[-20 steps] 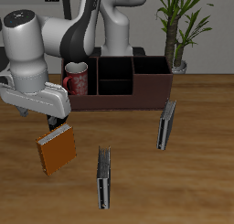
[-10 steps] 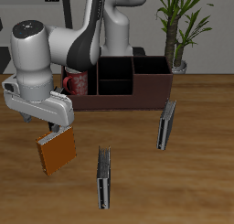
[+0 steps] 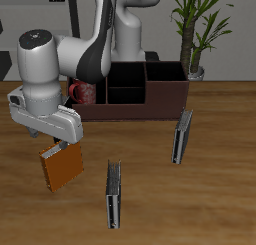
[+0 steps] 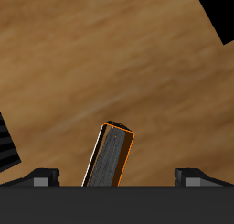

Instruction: Place the red mug into the back desk caddy's left compartment and place the orange book into the back desk caddy's front compartment

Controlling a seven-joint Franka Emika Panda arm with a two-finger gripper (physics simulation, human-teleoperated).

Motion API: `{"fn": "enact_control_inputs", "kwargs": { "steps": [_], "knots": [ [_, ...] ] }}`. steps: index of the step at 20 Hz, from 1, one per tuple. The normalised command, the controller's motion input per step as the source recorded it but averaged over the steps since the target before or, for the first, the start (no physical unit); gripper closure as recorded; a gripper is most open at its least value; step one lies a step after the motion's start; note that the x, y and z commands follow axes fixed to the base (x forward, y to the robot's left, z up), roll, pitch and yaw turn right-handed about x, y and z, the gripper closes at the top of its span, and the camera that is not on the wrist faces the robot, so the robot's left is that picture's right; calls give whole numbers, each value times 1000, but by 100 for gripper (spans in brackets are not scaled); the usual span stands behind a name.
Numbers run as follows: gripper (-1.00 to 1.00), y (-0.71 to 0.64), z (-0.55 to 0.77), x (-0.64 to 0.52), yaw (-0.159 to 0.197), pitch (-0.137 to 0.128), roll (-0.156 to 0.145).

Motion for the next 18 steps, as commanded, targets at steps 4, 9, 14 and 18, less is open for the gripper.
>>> {"fn": "enact_control_inputs", "kwargs": {
  "steps": [4,9,14,18],
  "knots": [
    [-100,11,-214,57,-17,18,-11],
    [-100,106,-237,4,-10,31,12],
    [-100,93,-206,-6,5,36,4],
    [100,-9,-99,-52,-28,32,-1]
  ]
}}
